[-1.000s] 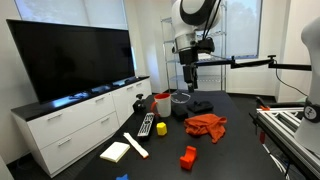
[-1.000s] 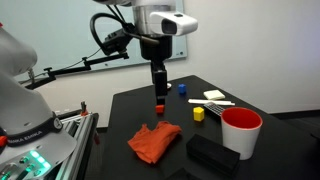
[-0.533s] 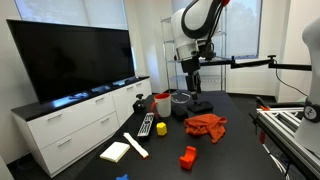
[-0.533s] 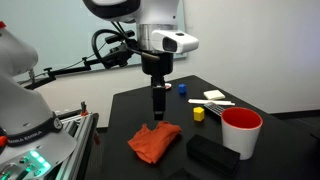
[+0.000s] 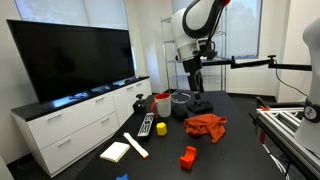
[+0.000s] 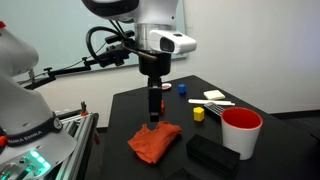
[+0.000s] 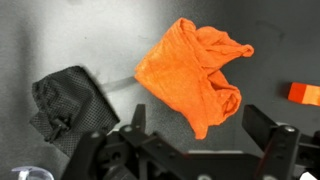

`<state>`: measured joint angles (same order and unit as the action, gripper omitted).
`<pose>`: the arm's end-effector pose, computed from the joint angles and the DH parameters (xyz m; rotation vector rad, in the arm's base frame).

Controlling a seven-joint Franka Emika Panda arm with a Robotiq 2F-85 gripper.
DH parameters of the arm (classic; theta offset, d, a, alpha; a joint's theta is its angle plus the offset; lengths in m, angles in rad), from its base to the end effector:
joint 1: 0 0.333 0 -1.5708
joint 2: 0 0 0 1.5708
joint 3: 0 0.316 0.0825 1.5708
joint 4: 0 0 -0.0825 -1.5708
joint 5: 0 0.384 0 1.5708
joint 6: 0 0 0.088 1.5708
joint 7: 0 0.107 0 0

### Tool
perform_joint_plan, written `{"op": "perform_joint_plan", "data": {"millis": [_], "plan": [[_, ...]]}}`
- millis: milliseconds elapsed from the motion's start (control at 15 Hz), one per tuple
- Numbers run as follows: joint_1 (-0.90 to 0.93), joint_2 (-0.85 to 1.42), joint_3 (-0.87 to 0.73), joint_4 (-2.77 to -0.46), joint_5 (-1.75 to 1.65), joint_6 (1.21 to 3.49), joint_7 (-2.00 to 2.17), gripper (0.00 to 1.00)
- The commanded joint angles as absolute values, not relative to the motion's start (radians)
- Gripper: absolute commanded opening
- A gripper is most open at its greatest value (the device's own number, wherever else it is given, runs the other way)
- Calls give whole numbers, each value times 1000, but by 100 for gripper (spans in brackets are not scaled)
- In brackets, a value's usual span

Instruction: Wipe the table with the orange cloth

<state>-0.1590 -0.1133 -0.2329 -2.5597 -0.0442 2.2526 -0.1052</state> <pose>0.3895 -0.1604 0.2910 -3.0602 0.3868 0.2966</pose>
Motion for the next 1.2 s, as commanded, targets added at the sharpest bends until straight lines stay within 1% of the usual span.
{"op": "perform_joint_plan", "data": {"millis": [0, 200, 400, 467, 733, 1133], "plan": [[-170, -117, -220, -2569, -66, 2268, -154, 100], [-173, -74, -217, -2594, -146, 2307, -228, 100], [-183, -38, -226, -2636, -199, 2414, -310, 100], [-188, -23, -231, -2655, -176, 2490, -348, 100], [-202, 54, -218, -2662, -101, 2615, -459, 100], [-212, 138, -164, -2645, -10, 2637, -525, 100]]}}
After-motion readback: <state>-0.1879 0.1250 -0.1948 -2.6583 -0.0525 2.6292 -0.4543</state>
